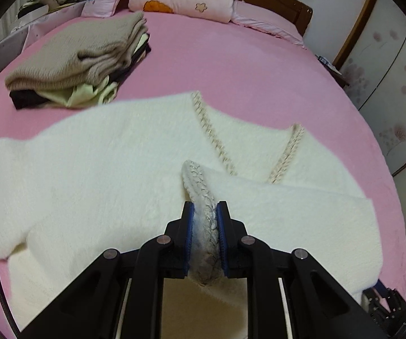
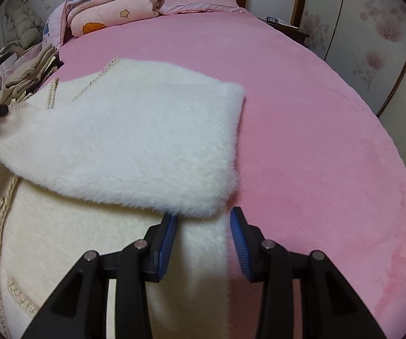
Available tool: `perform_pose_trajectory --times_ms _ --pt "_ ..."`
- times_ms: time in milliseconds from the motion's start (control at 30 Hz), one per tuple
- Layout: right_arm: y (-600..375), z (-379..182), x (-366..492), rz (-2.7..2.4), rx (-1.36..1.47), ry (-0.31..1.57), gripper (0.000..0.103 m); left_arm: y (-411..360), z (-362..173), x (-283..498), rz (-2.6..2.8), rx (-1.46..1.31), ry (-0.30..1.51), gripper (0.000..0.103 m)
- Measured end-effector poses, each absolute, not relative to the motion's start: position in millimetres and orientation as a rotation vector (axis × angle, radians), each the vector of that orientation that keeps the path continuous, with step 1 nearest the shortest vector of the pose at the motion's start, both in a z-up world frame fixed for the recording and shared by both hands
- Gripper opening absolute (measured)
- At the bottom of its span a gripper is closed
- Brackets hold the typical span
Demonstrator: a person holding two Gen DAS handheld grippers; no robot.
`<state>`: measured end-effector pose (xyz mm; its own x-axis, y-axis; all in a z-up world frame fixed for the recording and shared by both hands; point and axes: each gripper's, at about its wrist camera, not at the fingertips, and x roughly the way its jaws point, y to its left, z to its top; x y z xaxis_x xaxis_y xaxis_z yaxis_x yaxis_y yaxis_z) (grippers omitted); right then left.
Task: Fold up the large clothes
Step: 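Fold the cuff back along the sleeve and open the left tool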
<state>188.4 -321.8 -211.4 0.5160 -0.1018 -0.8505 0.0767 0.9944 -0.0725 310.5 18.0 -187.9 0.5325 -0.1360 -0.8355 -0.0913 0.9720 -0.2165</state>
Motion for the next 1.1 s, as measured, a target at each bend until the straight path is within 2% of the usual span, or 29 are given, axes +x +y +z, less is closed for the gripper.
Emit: perform_pose_trajectory --times_ms 167,267,333,500,633,733,800,867,1033,1100 --pt "-322 -212 189 -0.13 -0.034 1.019 0.038 24 -204 306 -0.021 -0.253 1.035 0.014" --pt "-322 -213 189 -0.127 -0.029 1.027 0.029 26 -204 307 -0.022 -0.269 1.04 0.014" --pt "-321 -214 189 -0.12 -0.03 1.029 0.015 23 -196 304 -0.029 -0.277 1.026 0.014" --pt "-319 -214 189 -0.133 -0.051 1.029 0.014 12 -175 299 -0.048 -0.25 0.951 0.014" --pt "-319 -213 189 -0.136 -0.056 1.06 0.014 12 -199 303 0.007 -0.18 1.052 0.014" --pt "-321 -210 189 -0.111 -0.038 1.098 0.017 21 -211 305 0.015 -0.185 1.125 0.033" --pt "-323 -205 186 -0.079 -0.02 1.114 0.019 29 -209 305 0.02 -0.2 1.135 0.065" --pt "-326 -194 180 -0.016 0.005 1.121 0.022 38 -202 304 0.019 -0.227 1.129 0.078" --pt "-342 -158 173 0.06 0.039 1.05 0.04 51 -192 315 -0.001 -0.26 1.093 0.078" --pt "-353 -147 182 0.043 0.072 1.018 0.042 48 -189 324 -0.008 -0.25 1.08 0.075"
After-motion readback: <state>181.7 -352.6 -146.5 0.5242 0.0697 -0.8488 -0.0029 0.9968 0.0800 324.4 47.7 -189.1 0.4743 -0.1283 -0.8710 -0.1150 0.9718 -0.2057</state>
